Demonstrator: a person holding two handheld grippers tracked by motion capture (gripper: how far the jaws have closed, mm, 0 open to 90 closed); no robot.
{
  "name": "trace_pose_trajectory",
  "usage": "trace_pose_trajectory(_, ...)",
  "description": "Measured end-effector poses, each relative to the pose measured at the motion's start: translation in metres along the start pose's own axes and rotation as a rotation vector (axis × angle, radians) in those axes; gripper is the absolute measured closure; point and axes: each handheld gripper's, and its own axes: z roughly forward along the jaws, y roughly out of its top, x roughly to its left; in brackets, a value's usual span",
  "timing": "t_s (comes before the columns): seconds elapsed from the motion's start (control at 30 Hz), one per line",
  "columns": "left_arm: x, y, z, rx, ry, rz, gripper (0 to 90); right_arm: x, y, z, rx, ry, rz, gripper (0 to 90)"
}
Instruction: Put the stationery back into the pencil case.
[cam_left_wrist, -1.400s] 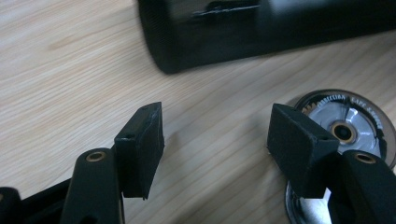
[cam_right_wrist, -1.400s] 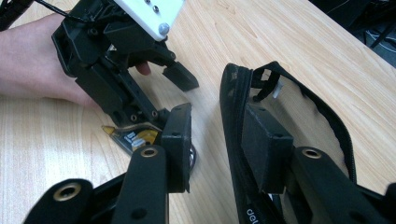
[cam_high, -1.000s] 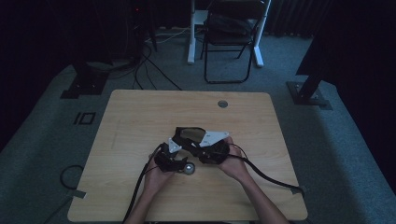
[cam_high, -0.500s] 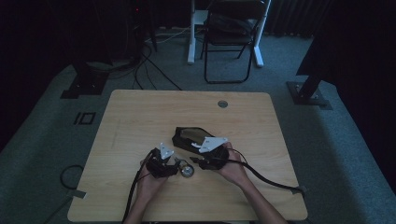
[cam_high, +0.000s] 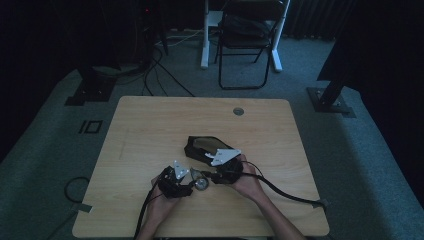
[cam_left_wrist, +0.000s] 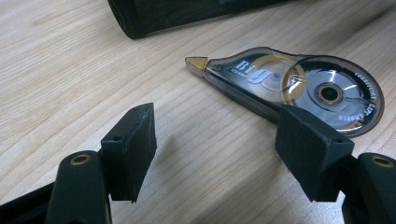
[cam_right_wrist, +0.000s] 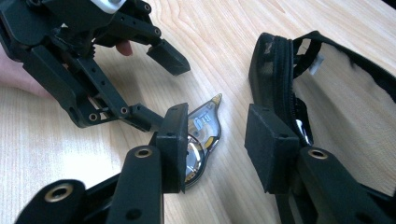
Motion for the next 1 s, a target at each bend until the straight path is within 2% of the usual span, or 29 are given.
trace_pose_trajectory(0.27, 0.000, 0.000, -0.001, -0.011, 0.005, -0.001, 27.6, -0.002, -0.001, 0.005, 0.006, -0.005, 0.028, 52.1)
trace_pose_trajectory(0.43, 0.009, 0.000, -0.003, -0.025, 0.003, -0.034, 27.6, 0.000, -0.002, 0.007, 0.005, -0.001, 0.038, 49.9)
trace_pose_trajectory(0.57, 0.014, 0.000, -0.004, -0.030, 0.015, -0.053, 26.8, 0.002, 0.000, 0.006, -0.027, -0.001, 0.065, 46.7)
trace_pose_trajectory(0.73, 0.028, 0.003, -0.004, -0.052, 0.029, -0.096, 26.7, 0.012, 0.000, 0.015, -0.003, -0.029, 0.057, 37.9)
trace_pose_trajectory(0.9, 0.040, 0.005, -0.005, -0.074, 0.053, -0.127, 26.8, 0.019, -0.006, 0.027, 0.025, -0.036, 0.062, 34.8)
trace_pose_trajectory(1.0, 0.050, 0.005, -0.004, -0.082, 0.078, -0.164, 26.8, 0.021, -0.011, 0.035, 0.045, -0.040, 0.075, 33.1)
